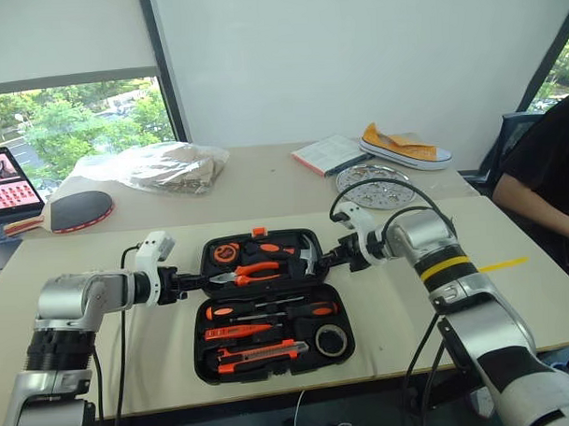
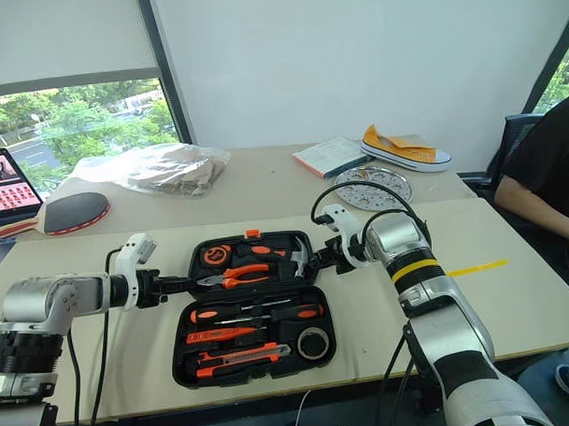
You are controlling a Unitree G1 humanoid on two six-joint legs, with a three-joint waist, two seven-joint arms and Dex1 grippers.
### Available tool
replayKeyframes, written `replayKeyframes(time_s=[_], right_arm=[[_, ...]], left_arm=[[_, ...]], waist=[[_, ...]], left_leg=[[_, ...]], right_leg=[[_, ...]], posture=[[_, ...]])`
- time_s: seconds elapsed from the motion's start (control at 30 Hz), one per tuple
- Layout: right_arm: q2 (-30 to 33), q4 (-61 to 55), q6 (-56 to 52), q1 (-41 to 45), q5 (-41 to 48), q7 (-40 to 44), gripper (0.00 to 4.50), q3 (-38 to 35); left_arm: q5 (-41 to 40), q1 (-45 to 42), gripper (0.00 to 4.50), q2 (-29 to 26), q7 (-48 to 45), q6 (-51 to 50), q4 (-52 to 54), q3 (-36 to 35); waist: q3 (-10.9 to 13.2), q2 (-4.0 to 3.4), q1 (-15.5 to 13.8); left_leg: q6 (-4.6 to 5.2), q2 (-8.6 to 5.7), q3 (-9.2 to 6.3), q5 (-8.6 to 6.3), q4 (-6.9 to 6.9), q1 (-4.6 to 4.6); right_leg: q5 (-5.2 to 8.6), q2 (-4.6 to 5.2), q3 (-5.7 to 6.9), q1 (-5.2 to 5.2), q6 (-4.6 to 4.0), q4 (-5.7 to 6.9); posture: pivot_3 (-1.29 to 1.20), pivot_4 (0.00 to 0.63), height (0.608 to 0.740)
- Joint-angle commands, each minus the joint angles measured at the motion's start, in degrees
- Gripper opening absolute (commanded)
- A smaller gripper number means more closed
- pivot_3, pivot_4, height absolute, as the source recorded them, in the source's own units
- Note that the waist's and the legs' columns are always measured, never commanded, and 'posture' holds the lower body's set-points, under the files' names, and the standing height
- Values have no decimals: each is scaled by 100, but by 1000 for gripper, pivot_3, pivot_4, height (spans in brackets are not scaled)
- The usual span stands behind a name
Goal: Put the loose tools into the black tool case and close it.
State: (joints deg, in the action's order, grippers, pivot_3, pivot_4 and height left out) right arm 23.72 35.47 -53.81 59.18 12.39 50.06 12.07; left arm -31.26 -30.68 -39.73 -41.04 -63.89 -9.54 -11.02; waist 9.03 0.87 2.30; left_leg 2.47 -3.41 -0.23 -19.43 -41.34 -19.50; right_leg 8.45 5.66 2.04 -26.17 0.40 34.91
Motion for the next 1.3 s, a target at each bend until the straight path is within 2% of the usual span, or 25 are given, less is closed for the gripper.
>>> replayKeyframes(time_s=[0.03, 0.2, 0.3, 0.43, 0.6, 0.7, 0.8, 0.83, 0.87, 0.9, 0.93, 1.07, 1.13, 1.23, 1.3], right_arm=[[149, -722, 1285, -260, 151, 142, 0, -530], [276, -1612, 2971, -985, 239, 634, 0, -785], [350, -1692, 4374, -1377, -104, 587, 0, -737], [721, -1239, 7485, -2170, -877, 651, 0, -481], [1031, -638, 9758, -2483, -1819, 244, 0, -116], [1225, -307, 10646, -2652, -2343, -92, 0, 64], [1337, -18, 10897, -2783, -2595, -373, 0, 135], [1340, 58, 10861, -2825, -2511, -343, 403, 153], [1377, 86, 10768, -2870, -2521, -288, 824, 211], [1410, 101, 10853, -2899, -2506, -252, 1001, 266], [1438, 75, 10746, -2945, -2417, -144, 1356, 313], [1631, -183, 10668, -3101, -1974, 141, 2855, 343], [1774, -404, 10477, -3274, -1637, 301, 3327, 254], [2024, -964, 9817, -3667, -952, 571, 3327, 31], [2262, -1501, 9164, -4060, -376, 843, 2774, -125]], left_arm=[[-172, 125, 26, 290, 132, 775, 174, -670], [-60, 325, 26, 627, 16, 2344, 381, -1066], [7, 565, 26, 719, -278, 3288, 540, -1085], [1194, 1603, 26, 532, -1142, 6055, 699, -384], [2126, 2319, 26, 272, -1458, 8348, 225, 69], [2788, 2659, 26, -28, -1395, 9678, -340, 278], [2710, 2897, 26, -184, -1502, 9904, -508, 405], [2612, 2958, 2, -219, -1544, 9875, -506, 434], [2502, 3035, 371, -255, -1592, 9833, -466, 447], [2347, 3119, 744, -282, -1661, 9730, -392, 457], [2304, 3171, 912, -320, -1650, 9700, -354, 450], [1868, 3366, 2392, -563, -1938, 9210, -176, 396], [1829, 3392, 2969, -667, -2021, 9022, -172, 371], [1523, 3234, 2969, -641, -1941, 8324, -109, 286], [1318, 2980, 3032, -596, -1893, 7822, -103, 261]], waist=[[1, 0, -12], [4, 1, -38], [4, 1, -10], [4, 0, 17], [1, -6, -1], [1, -6, -22], [-10, -20, -32], [-13, -26, -30], [-15, -29, -30], [-21, -31, -29], [-21, -31, -24], [-20, -36, -31], [-20, -21, -55], [-16, -29, -146], [-15, -31, -202]], left_leg=[[-2, 0, 0, 1, 2, -4], [-4, -2, -1, 2, -14, -75], [-5, 1, 4, 3, -21, -102], [-5, -8, 13, 2, 18, -89], [-5, -1, 27, 3, 52, -71], [-3, 6, 28, 1, 52, -31], [18, 21, 36, -12, 68, 47], [29, 23, 40, -18, 68, 63], [34, 24, 40, -21, 68, 81], [44, 27, 40, -27, 69, 111], [93, 30, 40, -60, 70, 134], [96, 26, 54, -64, 66, 120], [95, 32, 50, -64, 64, 116], [92, 33, 46, -66, 65, 114], [92, 30, 45, -66, 64, 107]], right_leg=[[0, 0, 1, -3, 0, -1], [-4, 1, 6, -64, -5, 5], [-6, -8, 11, -96, -8, 5], [-6, -4, 15, -95, -7, -26], [-5, -8, 25, -81, -7, -86], [-4, -9, 24, -35, -9, -97], [6, -13, 13, 37, -14, -100], [8, -13, 8, 54, -12, -98], [10, -13, 4, 73, -9, -97], [16, -13, 3, 102, -6, -98], [30, -11, 2, 126, -1, -94], [37, -3, -19, 102, 9, -87], [37, -10, -13, 101, 8, -88], [38, -8, -10, 101, 8, -90], [41, -4, -8, 96, 13, -90]], posture=[[0, 150, 740], [0, 150, 740], [0, 150, 740], [0, 150, 740], [0, 150, 740], [0, 150, 740], [0, 150, 740], [0, 150, 740], [0, 150, 740], [0, 150, 740], [0, 150, 740], [0, 150, 740], [0, 150, 740], [0, 150, 740], [0, 150, 740]])
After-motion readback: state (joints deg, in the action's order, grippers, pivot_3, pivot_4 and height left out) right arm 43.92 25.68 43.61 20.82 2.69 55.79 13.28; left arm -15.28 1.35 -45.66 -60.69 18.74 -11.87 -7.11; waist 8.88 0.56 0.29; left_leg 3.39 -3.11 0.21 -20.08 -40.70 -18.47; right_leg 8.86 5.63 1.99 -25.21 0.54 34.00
